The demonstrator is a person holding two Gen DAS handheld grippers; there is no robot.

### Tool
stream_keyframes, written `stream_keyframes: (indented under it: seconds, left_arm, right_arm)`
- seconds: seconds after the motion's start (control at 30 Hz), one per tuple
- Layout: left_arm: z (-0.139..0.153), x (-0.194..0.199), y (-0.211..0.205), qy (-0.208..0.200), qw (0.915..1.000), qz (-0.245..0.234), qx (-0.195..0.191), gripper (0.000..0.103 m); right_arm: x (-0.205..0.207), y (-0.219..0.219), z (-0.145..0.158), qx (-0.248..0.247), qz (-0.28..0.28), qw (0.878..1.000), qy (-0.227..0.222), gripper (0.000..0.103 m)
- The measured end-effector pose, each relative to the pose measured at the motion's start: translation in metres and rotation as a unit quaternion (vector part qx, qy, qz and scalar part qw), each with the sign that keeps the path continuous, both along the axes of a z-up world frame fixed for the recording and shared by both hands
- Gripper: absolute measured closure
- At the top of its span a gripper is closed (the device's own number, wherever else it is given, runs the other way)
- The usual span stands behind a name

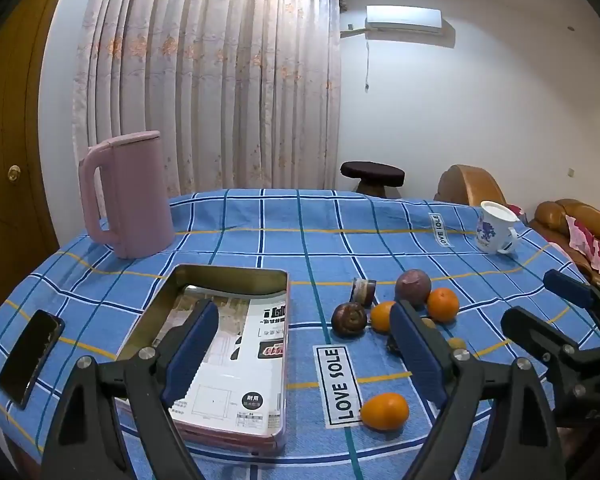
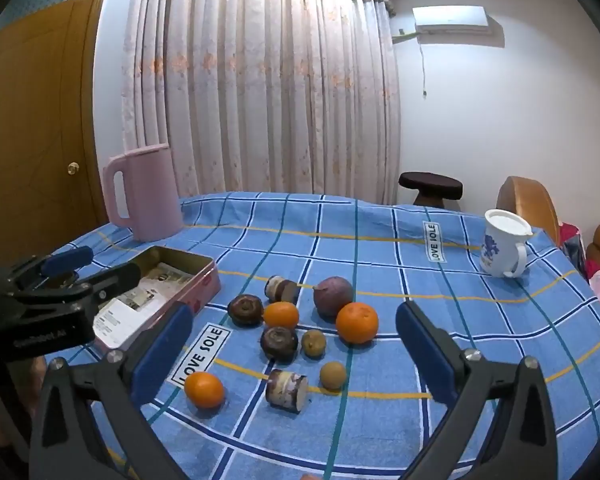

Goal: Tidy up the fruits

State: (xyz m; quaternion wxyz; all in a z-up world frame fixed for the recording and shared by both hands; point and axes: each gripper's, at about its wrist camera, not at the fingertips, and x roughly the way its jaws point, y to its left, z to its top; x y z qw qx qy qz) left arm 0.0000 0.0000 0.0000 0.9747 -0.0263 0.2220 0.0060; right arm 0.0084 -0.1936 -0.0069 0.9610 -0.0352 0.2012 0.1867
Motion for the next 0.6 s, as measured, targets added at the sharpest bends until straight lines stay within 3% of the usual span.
stream_keyframes:
  seconds: [0.6]
  left_arm:
    - [-0.0018, -0.0039, -0.0002, 0.001, 1.0000, -0.002, -0.002, 0.014]
  right_arm:
    - [-0.0050, -0.0004, 0.0007, 0.011, 0.002, 1.000, 0.006, 0.000]
